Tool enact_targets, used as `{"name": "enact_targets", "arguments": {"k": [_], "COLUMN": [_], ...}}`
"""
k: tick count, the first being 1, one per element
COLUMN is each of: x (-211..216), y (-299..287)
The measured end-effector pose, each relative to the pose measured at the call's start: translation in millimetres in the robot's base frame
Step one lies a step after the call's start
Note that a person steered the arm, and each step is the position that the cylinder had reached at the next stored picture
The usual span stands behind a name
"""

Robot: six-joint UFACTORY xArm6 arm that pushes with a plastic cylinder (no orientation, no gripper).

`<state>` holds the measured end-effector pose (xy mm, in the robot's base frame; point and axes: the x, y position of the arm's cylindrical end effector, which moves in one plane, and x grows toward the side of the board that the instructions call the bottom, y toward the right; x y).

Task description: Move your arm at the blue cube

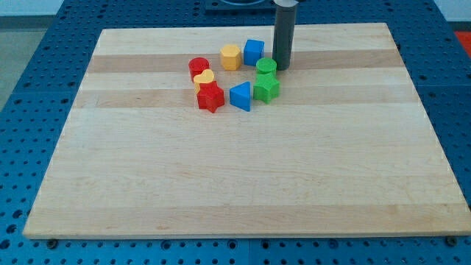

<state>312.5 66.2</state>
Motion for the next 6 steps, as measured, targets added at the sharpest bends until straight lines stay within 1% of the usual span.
{"name": "enact_targets", "arguments": {"k": [1,4,6], "x": [0,-53,-64], "y": [0,4,-29]}}
